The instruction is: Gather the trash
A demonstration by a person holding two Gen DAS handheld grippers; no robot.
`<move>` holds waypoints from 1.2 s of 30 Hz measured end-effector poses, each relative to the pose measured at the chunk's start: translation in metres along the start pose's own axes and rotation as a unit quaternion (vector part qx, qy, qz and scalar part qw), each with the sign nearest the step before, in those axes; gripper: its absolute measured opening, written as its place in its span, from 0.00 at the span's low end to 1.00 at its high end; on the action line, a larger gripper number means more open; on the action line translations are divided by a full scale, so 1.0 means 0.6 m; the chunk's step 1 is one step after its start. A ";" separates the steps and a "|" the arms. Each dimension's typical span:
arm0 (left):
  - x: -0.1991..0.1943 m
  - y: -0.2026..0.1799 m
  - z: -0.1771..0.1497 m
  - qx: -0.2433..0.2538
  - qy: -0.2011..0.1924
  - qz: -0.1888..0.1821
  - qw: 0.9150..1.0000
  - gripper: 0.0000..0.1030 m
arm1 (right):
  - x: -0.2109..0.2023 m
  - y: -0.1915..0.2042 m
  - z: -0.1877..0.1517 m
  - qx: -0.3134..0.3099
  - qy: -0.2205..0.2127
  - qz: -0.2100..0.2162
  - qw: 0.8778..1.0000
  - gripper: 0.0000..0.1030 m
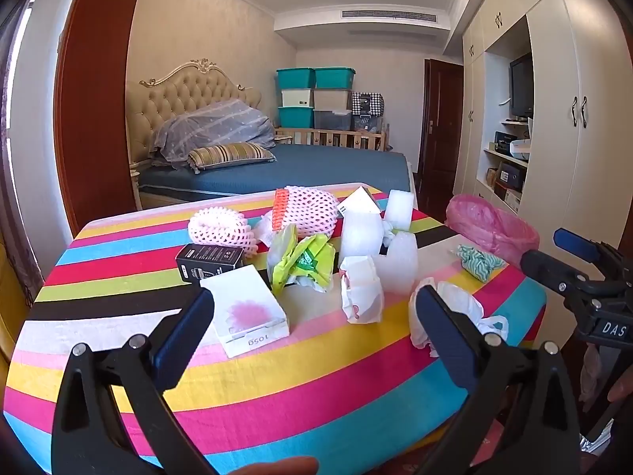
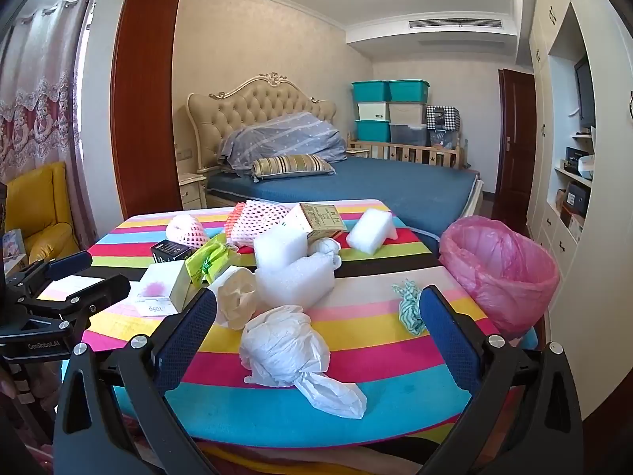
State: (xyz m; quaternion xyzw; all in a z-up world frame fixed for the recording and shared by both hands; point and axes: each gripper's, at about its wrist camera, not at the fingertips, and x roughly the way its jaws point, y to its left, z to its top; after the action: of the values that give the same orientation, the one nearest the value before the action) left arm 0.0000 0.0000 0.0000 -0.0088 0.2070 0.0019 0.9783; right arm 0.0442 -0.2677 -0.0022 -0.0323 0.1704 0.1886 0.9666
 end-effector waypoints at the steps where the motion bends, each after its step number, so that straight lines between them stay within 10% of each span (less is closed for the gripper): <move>1: 0.000 0.000 0.000 0.000 0.000 0.000 1.000 0.96 | 0.000 0.000 0.000 0.000 0.000 0.000 1.000 0.94; 36: 0.004 0.002 0.000 -0.001 -0.002 0.000 1.000 0.96 | 0.003 0.004 -0.003 0.005 0.005 0.008 1.000 0.94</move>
State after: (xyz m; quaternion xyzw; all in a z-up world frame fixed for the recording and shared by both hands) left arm 0.0025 0.0015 -0.0008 -0.0098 0.2053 0.0022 0.9787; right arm 0.0447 -0.2650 -0.0044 -0.0274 0.1765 0.1951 0.9644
